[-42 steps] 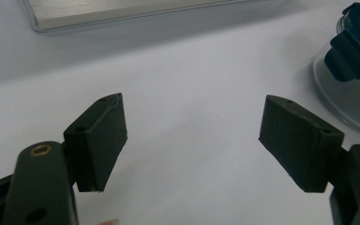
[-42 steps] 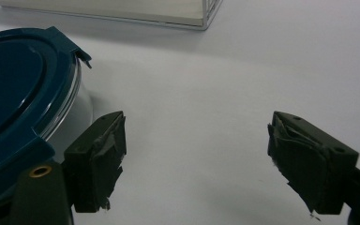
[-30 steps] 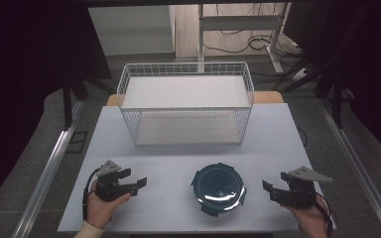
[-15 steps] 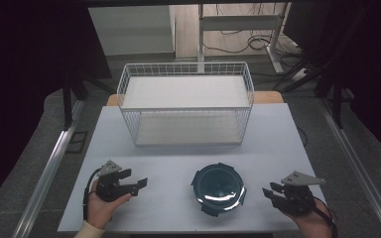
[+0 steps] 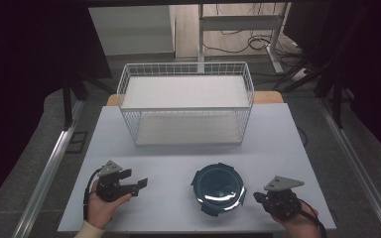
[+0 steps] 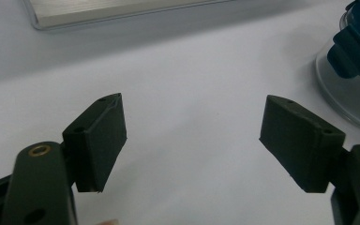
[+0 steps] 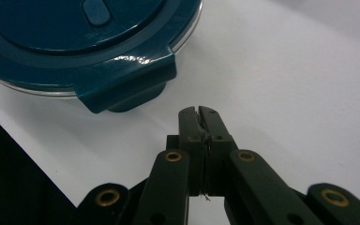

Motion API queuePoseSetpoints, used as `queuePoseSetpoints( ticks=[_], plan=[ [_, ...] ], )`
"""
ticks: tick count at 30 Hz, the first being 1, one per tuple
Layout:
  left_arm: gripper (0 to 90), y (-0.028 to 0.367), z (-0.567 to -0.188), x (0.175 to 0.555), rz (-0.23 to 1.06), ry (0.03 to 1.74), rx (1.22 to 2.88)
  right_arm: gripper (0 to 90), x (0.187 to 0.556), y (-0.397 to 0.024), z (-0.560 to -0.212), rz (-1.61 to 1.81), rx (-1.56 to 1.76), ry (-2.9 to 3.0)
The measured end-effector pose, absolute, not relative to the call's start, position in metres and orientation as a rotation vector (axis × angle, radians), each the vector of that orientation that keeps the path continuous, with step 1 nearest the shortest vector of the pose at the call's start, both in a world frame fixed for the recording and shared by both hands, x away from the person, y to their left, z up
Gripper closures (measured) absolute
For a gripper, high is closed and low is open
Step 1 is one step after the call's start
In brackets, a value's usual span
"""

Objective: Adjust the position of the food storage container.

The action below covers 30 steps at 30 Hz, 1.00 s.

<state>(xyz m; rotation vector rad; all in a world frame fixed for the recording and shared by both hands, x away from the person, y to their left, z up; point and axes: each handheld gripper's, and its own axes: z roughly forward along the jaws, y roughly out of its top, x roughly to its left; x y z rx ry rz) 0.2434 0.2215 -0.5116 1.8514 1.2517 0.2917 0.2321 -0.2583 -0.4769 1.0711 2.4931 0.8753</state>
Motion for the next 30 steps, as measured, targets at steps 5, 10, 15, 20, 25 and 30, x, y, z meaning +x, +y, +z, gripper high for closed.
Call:
queuePoseSetpoints(
  ticks=[5,10,15,20,25,30],
  plan=[
    [22.1,0.221,-0.512,0.244,0.29,1.25,1.854,88.6,0.233,-0.251,-0.481,0.852,1.079,2.499],
    [22.1,0.22,-0.512,0.243,0.291,1.248,1.855,88.6,0.233,-0.246,-0.483,0.859,1.079,2.508],
    [22.0,0.221,-0.512,0.244,0.292,1.248,1.858,88.6,0.233,-0.243,-0.483,0.868,1.081,2.511],
    [21.9,0.221,-0.513,0.244,0.296,1.251,1.857,88.9,0.234,-0.24,-0.485,0.864,1.091,2.516],
    [22.0,0.221,-0.513,0.244,0.298,1.252,1.856,88.9,0.235,-0.238,-0.486,0.875,1.097,2.518],
    [21.9,0.221,-0.513,0.244,0.299,1.253,1.857,88.9,0.235,-0.237,-0.487,0.882,1.105,2.507]
  ],
)
